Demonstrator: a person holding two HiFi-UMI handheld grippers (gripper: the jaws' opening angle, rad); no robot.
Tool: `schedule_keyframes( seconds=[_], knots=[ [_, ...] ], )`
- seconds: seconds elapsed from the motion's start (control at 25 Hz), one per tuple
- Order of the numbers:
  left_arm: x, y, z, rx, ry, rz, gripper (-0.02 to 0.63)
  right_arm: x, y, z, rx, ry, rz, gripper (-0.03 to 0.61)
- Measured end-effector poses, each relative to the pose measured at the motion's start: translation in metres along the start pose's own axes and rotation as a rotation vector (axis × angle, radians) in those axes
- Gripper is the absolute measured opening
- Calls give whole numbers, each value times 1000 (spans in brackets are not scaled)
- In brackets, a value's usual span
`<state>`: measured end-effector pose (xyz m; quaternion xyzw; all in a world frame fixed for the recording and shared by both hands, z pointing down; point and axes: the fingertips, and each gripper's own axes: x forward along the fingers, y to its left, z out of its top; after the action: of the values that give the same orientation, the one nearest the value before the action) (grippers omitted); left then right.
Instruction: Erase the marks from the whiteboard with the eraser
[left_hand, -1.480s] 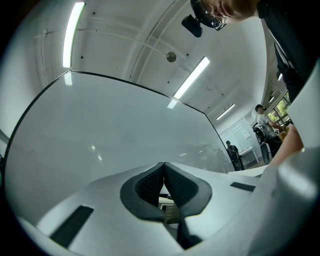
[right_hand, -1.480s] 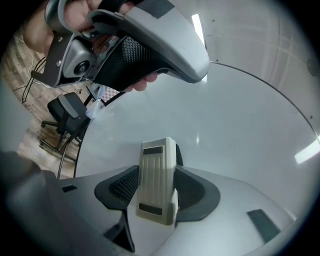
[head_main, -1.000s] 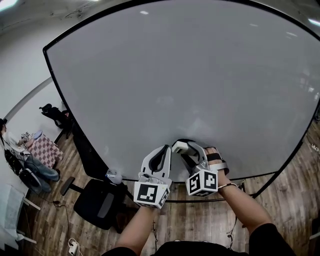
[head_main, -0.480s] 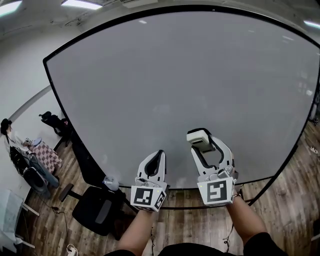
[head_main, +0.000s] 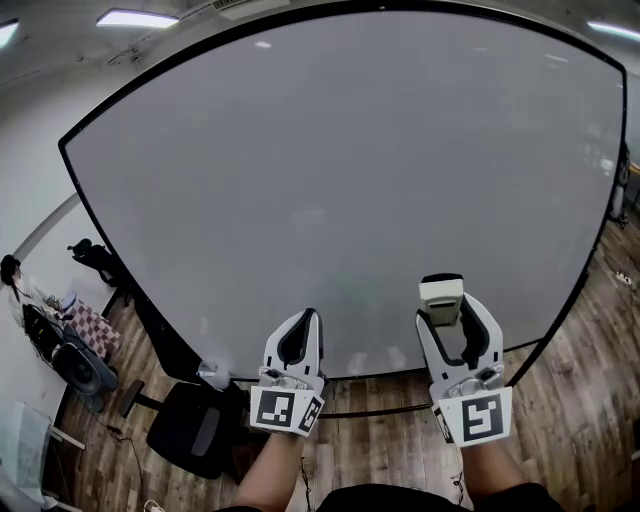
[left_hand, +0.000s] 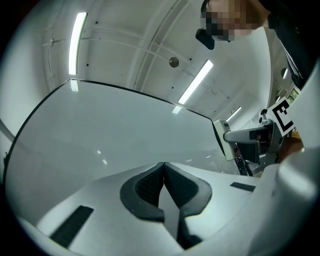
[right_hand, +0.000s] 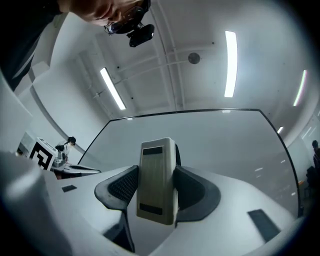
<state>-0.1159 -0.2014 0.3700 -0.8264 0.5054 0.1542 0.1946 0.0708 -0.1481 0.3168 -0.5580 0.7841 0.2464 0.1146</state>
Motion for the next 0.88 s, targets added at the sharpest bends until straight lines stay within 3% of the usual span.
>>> schedule_keyframes(
  seconds=[0.36, 0.6, 0.88],
  knots=[
    [-6, -16, -24, -89, 44, 10, 19, -41, -17, -26, 25, 63, -15, 253],
    [5, -38, -26, -34, 53, -54, 18, -42, -16, -38, -24, 109, 3, 253],
    [7, -49, -30, -61, 63, -60, 19, -44, -21, -41, -71, 138, 2, 252]
  ],
)
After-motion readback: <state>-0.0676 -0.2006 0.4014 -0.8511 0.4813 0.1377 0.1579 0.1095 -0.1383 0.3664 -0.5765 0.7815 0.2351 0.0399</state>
